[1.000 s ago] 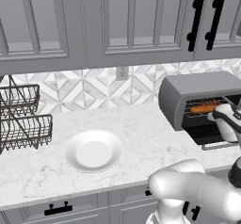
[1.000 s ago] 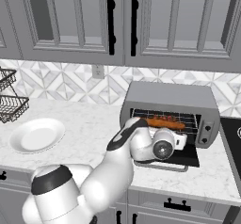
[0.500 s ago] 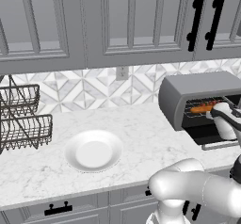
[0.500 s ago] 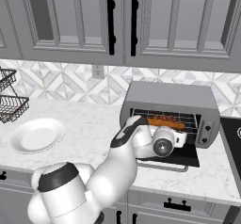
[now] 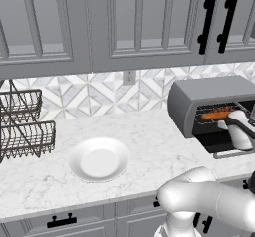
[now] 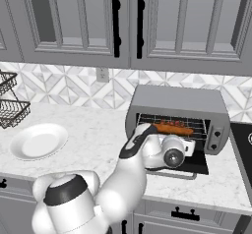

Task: Pick up the kebab skewer and baguette bread, and place them inside the toaster oven. Close the toaster oven door and start by setting the timer.

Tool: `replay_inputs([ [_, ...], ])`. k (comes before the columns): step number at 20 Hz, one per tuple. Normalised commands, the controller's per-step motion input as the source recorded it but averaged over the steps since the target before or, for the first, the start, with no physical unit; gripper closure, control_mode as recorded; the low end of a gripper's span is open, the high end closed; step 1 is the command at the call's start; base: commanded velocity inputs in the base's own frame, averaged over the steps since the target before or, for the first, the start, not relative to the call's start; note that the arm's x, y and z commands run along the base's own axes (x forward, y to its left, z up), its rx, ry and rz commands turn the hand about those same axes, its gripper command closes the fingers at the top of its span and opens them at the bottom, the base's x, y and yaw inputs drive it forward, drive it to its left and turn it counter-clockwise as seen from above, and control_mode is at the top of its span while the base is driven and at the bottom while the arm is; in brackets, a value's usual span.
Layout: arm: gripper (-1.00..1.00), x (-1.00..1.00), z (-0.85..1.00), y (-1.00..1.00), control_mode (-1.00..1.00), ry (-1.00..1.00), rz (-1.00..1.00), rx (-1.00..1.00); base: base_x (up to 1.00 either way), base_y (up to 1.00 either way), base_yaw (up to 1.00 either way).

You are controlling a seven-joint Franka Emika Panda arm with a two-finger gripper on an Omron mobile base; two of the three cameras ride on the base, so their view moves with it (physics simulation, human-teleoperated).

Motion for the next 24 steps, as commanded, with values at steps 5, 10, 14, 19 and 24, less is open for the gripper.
replay_inputs([
  [5,-1.00,0.02,0.00,0.00,-1.00,-0.01,0.00,0.00,0.00,0.00,0.00],
  [10,-1.00,0.12,0.00,0.00,-1.00,0.00,0.00,0.00,0.00,0.00,0.00],
  [14,-1.00,0.14,0.00,0.00,-1.00,0.00,0.00,0.00,0.00,0.00,0.00],
  [19,-1.00,0.15,0.00,0.00,-1.00,0.00,0.00,0.00,0.00,0.00,0.00],
  [24,-1.00,0.18,0.00,0.00,-1.00,0.00,0.00,0.00,0.00,0.00,0.00],
])
